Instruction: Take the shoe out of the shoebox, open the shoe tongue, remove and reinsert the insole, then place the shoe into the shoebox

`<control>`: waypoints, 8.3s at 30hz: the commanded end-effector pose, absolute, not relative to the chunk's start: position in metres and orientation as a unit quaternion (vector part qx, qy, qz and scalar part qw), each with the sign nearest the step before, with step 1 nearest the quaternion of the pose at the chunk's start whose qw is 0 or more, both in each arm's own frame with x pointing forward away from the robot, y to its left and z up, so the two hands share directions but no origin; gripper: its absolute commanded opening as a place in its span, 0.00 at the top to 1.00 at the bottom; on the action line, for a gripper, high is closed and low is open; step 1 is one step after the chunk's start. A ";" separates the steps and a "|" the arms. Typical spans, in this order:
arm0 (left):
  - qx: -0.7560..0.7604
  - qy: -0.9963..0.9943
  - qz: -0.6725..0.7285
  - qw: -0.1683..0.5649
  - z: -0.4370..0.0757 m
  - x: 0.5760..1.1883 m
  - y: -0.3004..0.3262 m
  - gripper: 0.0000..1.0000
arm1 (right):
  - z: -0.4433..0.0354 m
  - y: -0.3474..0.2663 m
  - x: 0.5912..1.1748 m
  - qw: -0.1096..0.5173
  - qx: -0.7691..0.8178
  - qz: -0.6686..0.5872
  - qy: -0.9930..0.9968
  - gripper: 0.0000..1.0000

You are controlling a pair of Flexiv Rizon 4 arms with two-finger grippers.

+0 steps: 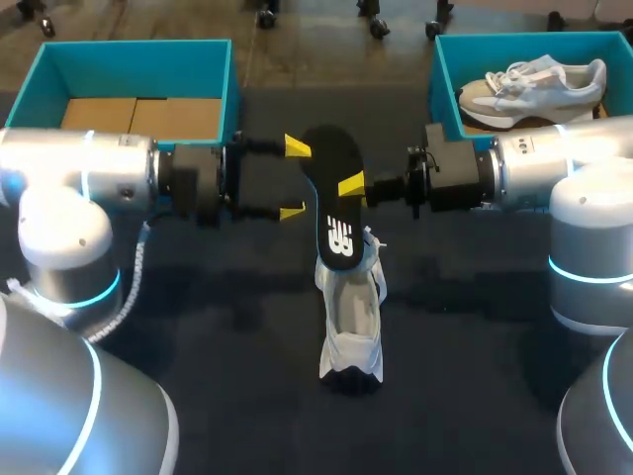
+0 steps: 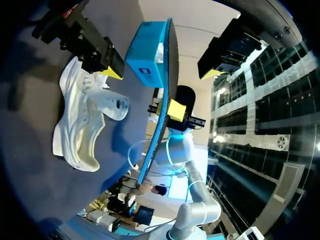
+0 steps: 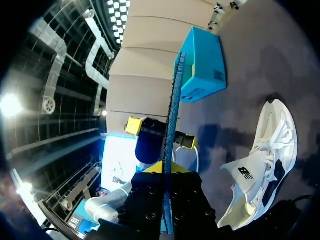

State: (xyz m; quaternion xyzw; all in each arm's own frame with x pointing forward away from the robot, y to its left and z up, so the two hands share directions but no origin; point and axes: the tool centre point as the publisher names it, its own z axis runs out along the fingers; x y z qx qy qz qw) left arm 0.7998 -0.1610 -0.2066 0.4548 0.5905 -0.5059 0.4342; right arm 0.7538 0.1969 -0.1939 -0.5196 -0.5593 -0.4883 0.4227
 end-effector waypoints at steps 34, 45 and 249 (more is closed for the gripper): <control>0.423 0.592 -0.451 0.517 -0.197 0.818 -0.199 0.63 | -0.193 0.198 0.753 0.422 -0.521 -0.486 -0.560 1.00; 0.435 0.587 -0.449 0.514 -0.194 0.816 -0.201 0.76 | -0.193 0.198 0.753 0.422 -0.521 -0.486 -0.560 1.00; 0.369 0.686 -0.595 0.198 -0.287 0.602 -0.196 1.00 | -0.355 0.122 0.664 0.010 0.002 -0.266 -0.964 0.00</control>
